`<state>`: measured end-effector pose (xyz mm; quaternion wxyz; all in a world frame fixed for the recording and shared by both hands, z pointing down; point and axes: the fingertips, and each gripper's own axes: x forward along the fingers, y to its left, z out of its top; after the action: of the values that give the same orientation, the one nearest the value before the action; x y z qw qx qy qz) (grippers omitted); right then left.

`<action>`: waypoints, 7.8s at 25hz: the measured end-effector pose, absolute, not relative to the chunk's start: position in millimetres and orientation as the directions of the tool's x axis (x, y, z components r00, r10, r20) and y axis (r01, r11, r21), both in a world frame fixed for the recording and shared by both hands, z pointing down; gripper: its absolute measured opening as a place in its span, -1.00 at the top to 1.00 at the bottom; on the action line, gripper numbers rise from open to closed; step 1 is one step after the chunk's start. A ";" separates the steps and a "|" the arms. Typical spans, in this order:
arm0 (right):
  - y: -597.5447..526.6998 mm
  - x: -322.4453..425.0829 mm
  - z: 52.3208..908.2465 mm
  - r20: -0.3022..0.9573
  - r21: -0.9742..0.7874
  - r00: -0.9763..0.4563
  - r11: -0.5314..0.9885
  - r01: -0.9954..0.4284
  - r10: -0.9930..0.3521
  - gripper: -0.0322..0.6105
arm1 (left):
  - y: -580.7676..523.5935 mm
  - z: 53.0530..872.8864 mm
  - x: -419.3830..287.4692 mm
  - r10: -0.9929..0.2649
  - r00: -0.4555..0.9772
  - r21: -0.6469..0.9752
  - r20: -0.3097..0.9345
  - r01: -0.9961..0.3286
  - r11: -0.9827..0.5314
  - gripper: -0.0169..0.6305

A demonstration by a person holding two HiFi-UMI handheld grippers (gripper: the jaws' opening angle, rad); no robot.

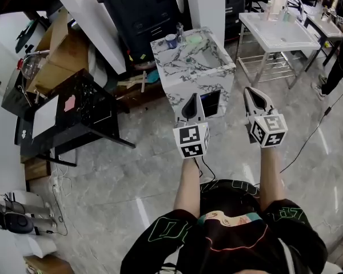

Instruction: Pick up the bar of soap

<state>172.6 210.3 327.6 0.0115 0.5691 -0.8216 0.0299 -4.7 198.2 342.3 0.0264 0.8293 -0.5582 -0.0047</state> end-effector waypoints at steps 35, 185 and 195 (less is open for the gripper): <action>164.3 141.3 301.1 0.047 0.021 -0.387 0.389 -0.921 -0.921 0.88 | 164.2 326.7 -49.6 -0.928 0.363 0.174 -0.080 -0.912 -0.371 0.92; -435.0 43.4 645.7 0.945 -0.046 -0.326 0.997 -0.058 0.025 0.20 | -291.4 553.2 -58.5 -0.855 0.261 0.232 0.449 -0.958 -0.171 0.92; -431.0 44.8 637.2 0.921 -0.145 -0.380 0.979 -0.144 0.081 0.28 | -290.9 554.5 -65.5 -0.855 0.253 0.233 0.453 -0.959 -0.160 0.92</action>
<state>44.8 -431.0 637.2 0.5564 0.0191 -0.8246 0.1007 -65.5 -290.9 554.5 0.2411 0.7540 -0.6014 0.1084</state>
